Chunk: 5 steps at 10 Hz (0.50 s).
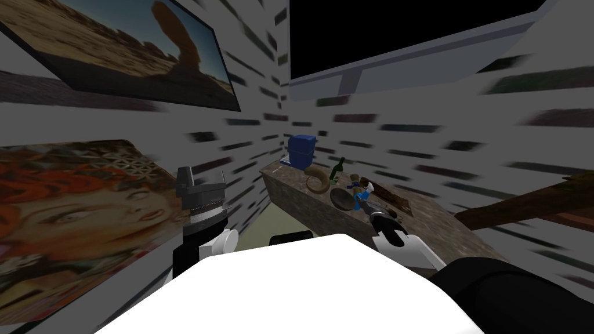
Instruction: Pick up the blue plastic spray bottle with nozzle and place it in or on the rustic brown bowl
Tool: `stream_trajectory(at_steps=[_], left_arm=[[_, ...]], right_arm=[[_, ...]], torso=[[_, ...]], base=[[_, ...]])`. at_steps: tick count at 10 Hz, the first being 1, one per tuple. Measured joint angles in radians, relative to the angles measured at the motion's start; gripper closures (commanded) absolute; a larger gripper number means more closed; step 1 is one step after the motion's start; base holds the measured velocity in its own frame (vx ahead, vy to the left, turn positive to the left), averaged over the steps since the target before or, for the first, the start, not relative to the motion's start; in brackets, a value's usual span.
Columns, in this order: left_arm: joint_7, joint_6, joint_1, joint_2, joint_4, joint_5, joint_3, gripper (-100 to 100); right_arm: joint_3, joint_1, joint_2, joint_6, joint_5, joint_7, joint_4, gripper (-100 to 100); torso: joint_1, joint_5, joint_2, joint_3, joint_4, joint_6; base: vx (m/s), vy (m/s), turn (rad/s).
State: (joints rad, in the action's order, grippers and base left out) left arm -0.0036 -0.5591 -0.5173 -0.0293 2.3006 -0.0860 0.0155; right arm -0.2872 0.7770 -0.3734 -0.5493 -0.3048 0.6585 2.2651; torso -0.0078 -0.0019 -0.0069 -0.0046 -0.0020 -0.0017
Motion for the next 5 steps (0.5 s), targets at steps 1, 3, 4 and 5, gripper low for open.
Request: stream_trajectory(at_steps=[1, 3, 4, 5], left_arm=[[0.000, 0.000, 0.000, 0.000, 0.000, 0.000, 0.000, 0], [0.000, 0.000, 0.000, 0.000, 0.000, 0.000, 0.000, 0], [0.000, 0.000, 0.000, 0.000, 0.000, 0.000, 0.000, 0], [0.000, 0.000, 0.000, 0.000, 0.000, 0.000, 0.000, 0]], right_arm=[[0.004, 0.014, -0.001, -0.016, 0.006, 0.003, 0.019, -100], [0.011, 0.041, -0.005, -0.049, 0.021, 0.007, 0.057, -100], [0.015, 0.054, -0.009, -0.069, 0.030, 0.010, 0.077, -100], [0.017, 0.068, -0.017, -0.092, 0.044, 0.012, 0.099, -100]], torso=[[0.000, 0.000, 0.000, 0.000, 0.000, 0.000], [0.000, 0.000, 0.000, 0.000, 0.000, 0.000], [-0.001, 0.000, -0.001, 0.000, 0.000, 0.000], [0.000, 0.000, -0.001, -0.001, 0.000, 0.000]], base=[[0.039, -0.038, 0.028], [0.038, -0.042, 0.032], [0.048, -0.040, 0.036], [0.022, -0.019, 0.009]])
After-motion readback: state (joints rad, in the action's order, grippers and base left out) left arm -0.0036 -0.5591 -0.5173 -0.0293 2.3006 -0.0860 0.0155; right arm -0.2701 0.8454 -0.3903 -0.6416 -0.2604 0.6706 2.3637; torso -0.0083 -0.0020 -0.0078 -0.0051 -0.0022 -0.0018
